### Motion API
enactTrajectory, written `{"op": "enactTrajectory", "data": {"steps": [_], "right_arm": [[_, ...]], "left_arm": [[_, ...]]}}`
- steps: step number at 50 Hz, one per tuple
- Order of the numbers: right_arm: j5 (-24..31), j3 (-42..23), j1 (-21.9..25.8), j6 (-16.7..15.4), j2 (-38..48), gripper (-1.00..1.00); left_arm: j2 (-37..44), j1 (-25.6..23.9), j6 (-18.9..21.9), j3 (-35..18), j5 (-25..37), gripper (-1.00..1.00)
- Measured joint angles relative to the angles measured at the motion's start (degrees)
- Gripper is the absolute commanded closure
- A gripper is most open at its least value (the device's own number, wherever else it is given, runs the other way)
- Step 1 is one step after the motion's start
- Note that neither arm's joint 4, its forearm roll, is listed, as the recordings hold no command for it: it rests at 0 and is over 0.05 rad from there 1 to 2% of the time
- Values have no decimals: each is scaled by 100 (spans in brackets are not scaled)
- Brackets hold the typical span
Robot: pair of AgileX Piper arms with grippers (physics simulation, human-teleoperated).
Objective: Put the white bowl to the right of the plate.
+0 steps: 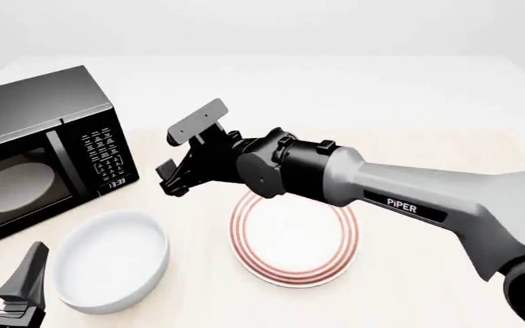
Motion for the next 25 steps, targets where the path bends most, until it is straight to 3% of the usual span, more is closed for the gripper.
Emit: {"op": "enactTrajectory", "data": {"steps": [25], "right_arm": [[10, -270, 291, 406, 558, -100]], "left_arm": [[0, 0, 0, 0, 0, -100]]}}
